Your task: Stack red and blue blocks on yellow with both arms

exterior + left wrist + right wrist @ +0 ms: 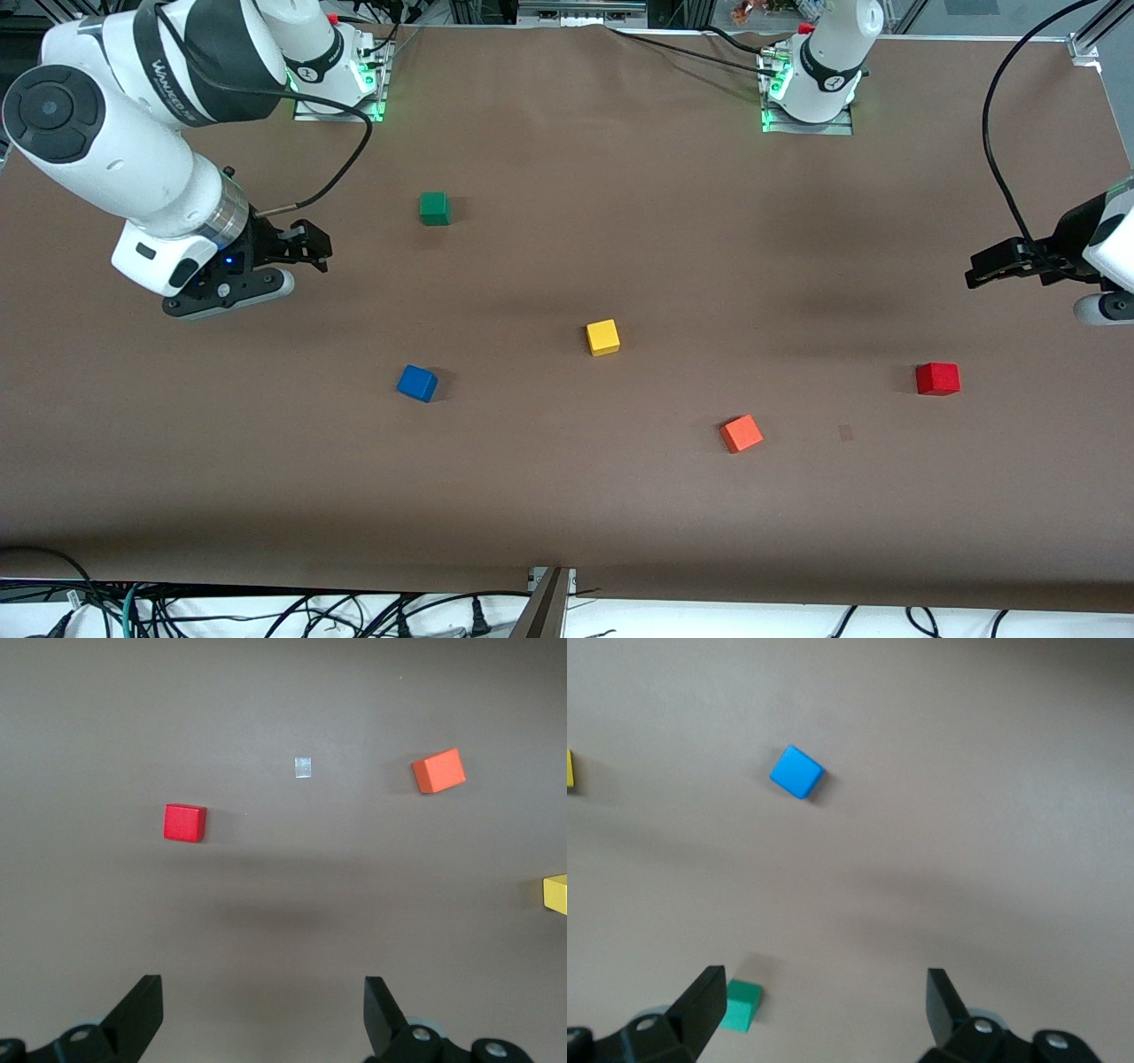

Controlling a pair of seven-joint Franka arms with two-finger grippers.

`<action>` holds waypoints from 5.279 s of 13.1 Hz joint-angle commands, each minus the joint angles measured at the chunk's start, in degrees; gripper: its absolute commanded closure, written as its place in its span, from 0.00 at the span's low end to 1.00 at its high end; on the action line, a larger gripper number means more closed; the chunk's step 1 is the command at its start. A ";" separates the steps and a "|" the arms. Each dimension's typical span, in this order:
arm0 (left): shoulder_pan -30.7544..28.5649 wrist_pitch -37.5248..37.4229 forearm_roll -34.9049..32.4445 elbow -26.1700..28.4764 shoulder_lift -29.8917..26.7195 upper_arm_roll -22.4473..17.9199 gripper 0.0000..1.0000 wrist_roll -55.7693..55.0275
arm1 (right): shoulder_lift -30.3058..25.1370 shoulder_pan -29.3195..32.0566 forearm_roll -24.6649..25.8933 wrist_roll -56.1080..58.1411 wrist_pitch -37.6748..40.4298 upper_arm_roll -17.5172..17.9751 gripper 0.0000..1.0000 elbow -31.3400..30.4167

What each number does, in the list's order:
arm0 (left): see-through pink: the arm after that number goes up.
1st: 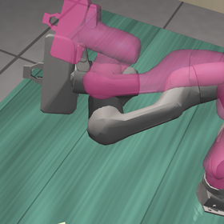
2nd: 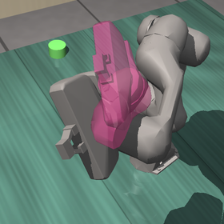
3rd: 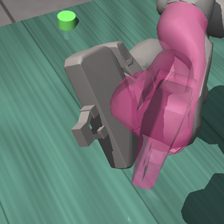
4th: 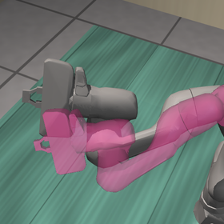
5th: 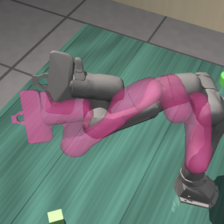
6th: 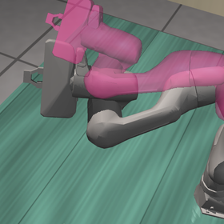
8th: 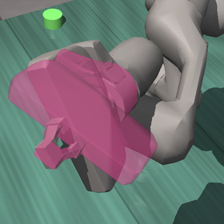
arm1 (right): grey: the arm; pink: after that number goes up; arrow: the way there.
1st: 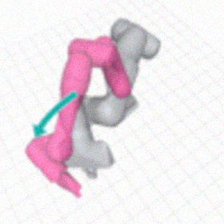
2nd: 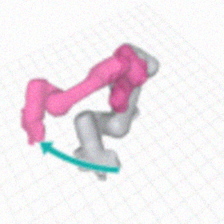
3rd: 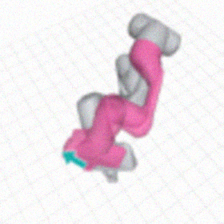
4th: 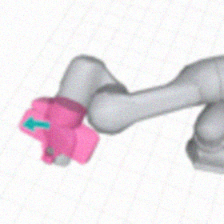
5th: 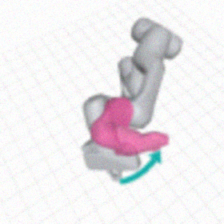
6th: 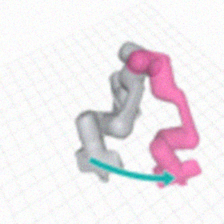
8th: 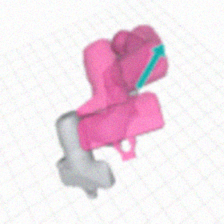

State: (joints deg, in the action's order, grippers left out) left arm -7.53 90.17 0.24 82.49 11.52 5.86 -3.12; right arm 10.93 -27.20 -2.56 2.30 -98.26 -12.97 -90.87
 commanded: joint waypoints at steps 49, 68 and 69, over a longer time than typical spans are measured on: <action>22.90 31.47 -5.25 1.45 27.23 13.92 1.00 -43.37 | 34.62 -1.54 -17.30 -14.88 -19.29 -1.88 0.63 14.14; 32.33 26.22 -4.90 -9.00 31.63 7.85 0.00 -49.88 | 25.19 -5.31 -17.57 -7.05 2.46 -7.07 0.63 24.33; 31.80 22.89 -4.98 -11.45 31.63 7.85 0.00 -49.70 | 25.19 -5.93 -17.57 -7.83 2.37 -7.16 0.63 24.33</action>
State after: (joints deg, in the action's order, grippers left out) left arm 24.77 118.90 -4.31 75.29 43.70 14.09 -52.46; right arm 35.40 -32.68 -19.67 -3.76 -96.21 -20.08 -68.23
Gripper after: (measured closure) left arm 0.004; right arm 0.449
